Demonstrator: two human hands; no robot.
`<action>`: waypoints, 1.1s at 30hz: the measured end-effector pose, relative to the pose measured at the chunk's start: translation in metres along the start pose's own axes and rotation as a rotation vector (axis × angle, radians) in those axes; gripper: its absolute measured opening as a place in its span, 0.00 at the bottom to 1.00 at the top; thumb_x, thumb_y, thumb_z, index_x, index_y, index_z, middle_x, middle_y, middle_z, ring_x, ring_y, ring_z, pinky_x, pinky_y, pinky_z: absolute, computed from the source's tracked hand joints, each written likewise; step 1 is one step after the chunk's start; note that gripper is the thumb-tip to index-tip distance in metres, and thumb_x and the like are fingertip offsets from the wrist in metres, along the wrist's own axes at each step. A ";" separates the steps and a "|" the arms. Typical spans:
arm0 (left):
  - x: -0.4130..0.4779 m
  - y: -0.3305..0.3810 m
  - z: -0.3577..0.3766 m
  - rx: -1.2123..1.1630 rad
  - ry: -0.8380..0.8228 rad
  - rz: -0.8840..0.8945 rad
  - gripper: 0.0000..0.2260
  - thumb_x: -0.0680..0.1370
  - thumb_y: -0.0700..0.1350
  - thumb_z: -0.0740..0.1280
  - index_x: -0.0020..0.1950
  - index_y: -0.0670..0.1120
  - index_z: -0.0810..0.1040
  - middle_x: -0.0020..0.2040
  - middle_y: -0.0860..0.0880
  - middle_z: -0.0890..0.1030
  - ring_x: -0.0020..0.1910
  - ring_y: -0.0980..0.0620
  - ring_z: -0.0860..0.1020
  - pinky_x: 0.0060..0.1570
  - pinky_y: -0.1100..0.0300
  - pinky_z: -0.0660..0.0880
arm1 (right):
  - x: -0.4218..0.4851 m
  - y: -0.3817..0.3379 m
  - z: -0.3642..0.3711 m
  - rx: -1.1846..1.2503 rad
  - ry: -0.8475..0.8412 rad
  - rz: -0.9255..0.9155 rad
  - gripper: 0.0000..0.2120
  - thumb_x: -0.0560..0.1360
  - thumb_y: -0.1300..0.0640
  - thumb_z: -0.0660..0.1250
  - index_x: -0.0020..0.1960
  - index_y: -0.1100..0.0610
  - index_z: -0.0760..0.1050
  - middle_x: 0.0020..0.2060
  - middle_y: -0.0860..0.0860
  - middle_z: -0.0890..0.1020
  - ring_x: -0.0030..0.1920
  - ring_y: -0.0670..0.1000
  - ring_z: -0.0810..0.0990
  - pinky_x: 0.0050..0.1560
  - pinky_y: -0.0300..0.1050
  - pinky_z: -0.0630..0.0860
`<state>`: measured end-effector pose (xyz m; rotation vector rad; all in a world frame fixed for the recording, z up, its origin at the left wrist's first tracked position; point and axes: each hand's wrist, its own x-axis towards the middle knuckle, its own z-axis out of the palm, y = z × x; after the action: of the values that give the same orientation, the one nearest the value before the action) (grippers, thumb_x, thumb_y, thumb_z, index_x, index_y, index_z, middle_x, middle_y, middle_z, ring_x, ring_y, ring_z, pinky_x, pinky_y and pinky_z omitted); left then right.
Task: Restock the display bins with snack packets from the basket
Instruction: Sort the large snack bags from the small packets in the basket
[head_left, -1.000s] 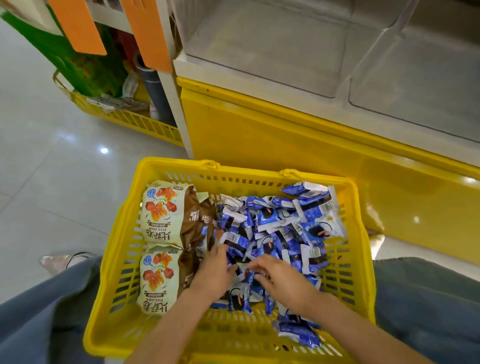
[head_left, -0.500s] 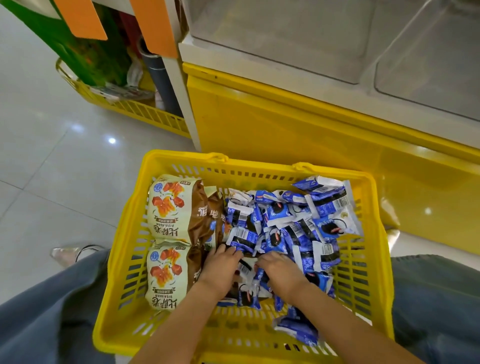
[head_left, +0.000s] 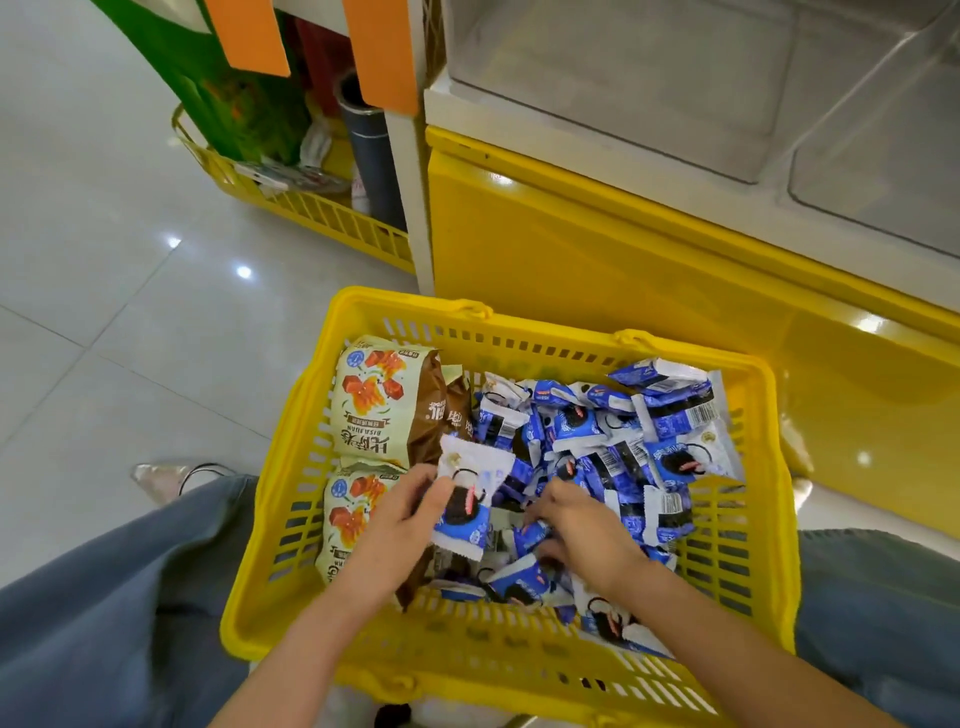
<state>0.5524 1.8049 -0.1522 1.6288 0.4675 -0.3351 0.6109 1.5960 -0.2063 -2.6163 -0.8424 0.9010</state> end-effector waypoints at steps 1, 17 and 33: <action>-0.001 0.002 -0.002 -0.049 0.028 -0.008 0.06 0.79 0.47 0.60 0.46 0.48 0.74 0.37 0.55 0.76 0.38 0.60 0.73 0.41 0.69 0.69 | -0.004 -0.001 -0.003 0.044 0.081 0.006 0.16 0.74 0.51 0.68 0.61 0.50 0.75 0.54 0.47 0.71 0.57 0.48 0.68 0.56 0.40 0.66; -0.017 0.012 0.002 -0.441 0.038 -0.132 0.24 0.66 0.64 0.66 0.58 0.55 0.72 0.53 0.54 0.82 0.53 0.56 0.80 0.52 0.52 0.77 | -0.002 -0.108 -0.062 0.833 0.344 0.112 0.07 0.77 0.50 0.63 0.50 0.54 0.72 0.42 0.48 0.78 0.43 0.46 0.78 0.44 0.37 0.74; -0.017 0.016 -0.020 -0.393 0.174 -0.240 0.13 0.70 0.55 0.69 0.51 0.61 0.70 0.49 0.62 0.78 0.39 0.71 0.78 0.35 0.71 0.70 | 0.011 -0.038 0.034 0.247 -0.284 0.348 0.38 0.74 0.53 0.69 0.75 0.56 0.51 0.71 0.55 0.65 0.66 0.57 0.70 0.62 0.50 0.71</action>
<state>0.5445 1.8213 -0.1276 1.2251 0.8123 -0.2600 0.5799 1.6347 -0.2227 -2.4886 -0.3041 1.3945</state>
